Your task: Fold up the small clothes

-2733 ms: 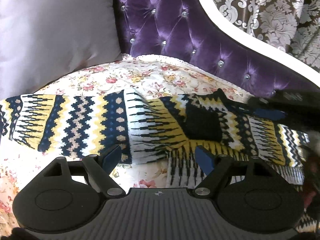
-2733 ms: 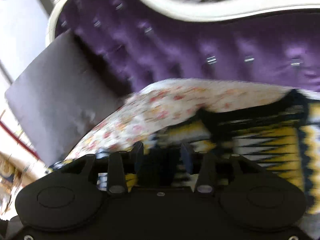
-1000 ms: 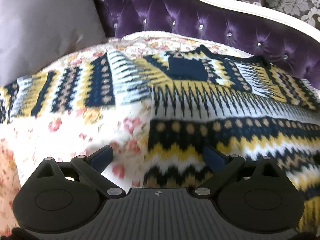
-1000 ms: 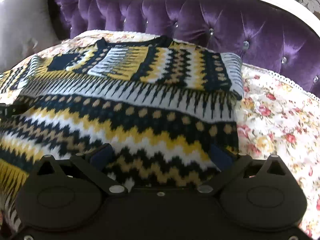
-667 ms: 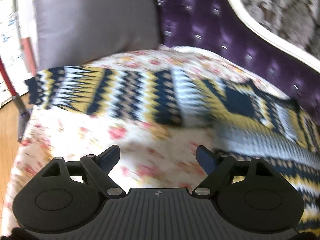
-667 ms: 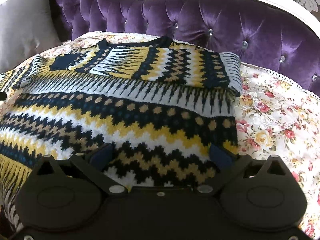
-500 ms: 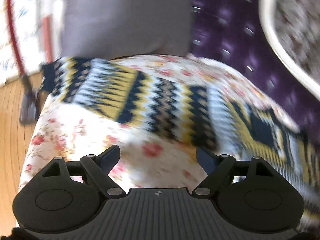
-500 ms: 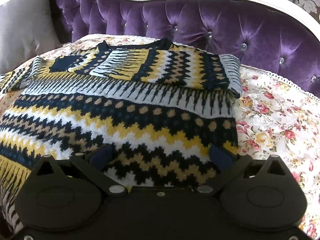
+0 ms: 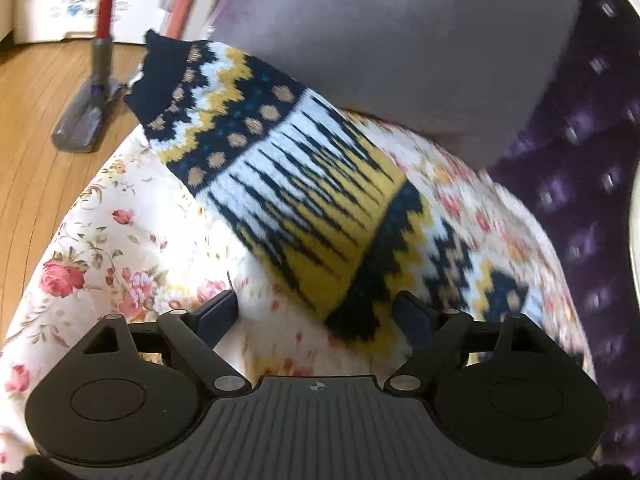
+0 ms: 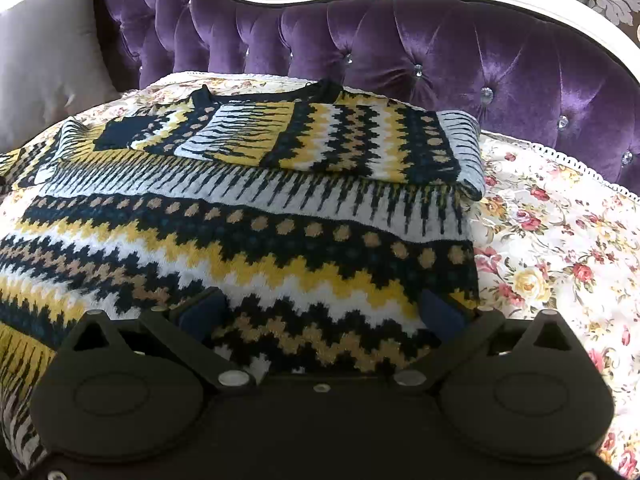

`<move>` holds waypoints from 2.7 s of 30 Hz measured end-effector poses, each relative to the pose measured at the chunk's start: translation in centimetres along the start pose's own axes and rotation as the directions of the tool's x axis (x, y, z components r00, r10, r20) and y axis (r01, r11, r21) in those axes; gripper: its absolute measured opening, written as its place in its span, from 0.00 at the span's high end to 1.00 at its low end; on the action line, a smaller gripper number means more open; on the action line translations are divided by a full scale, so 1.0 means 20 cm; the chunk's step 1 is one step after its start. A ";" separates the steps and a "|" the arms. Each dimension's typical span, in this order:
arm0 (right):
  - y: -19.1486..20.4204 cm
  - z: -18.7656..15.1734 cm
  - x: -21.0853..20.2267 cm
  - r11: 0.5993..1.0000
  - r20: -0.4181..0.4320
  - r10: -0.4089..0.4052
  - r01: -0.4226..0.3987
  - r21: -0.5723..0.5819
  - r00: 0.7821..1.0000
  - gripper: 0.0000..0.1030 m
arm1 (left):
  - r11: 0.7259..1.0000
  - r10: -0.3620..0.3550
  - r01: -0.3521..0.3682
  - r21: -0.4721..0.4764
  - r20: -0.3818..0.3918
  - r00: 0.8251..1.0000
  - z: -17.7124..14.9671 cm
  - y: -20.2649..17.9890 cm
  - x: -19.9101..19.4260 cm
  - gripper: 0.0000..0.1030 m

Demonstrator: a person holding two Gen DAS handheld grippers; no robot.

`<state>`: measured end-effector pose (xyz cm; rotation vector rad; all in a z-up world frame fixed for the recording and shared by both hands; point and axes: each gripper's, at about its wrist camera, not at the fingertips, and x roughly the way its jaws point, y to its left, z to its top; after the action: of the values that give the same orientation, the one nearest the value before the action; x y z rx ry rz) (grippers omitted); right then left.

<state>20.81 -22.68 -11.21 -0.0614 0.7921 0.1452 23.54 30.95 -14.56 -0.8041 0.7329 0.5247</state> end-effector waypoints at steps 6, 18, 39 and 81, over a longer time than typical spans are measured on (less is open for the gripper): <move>0.00 0.00 0.00 1.000 0.000 0.000 0.000 0.000 1.000 0.00 | 0.990 0.039 -0.025 -0.138 0.106 0.994 0.02 0.02 -0.02 0.20; 0.00 0.00 0.00 1.000 0.000 -0.004 0.004 0.001 1.000 0.00 | 0.978 0.138 -0.096 -0.185 0.231 0.963 0.05 0.04 -0.02 0.53; 0.00 0.00 0.00 1.000 -0.004 -0.005 0.005 -0.001 1.000 0.00 | 0.702 -0.333 -0.012 0.712 0.344 0.878 -0.61 -0.95 -0.41 0.93; 1.36 0.64 0.32 0.819 0.099 0.251 -0.157 -0.551 0.963 0.11 | 0.736 -0.062 0.154 0.660 -0.161 0.985 -0.21 -0.66 -0.09 0.43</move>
<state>30.11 6.22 -6.86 -0.4967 0.5656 0.5742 29.60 19.57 -9.17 -0.1906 0.9122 0.0696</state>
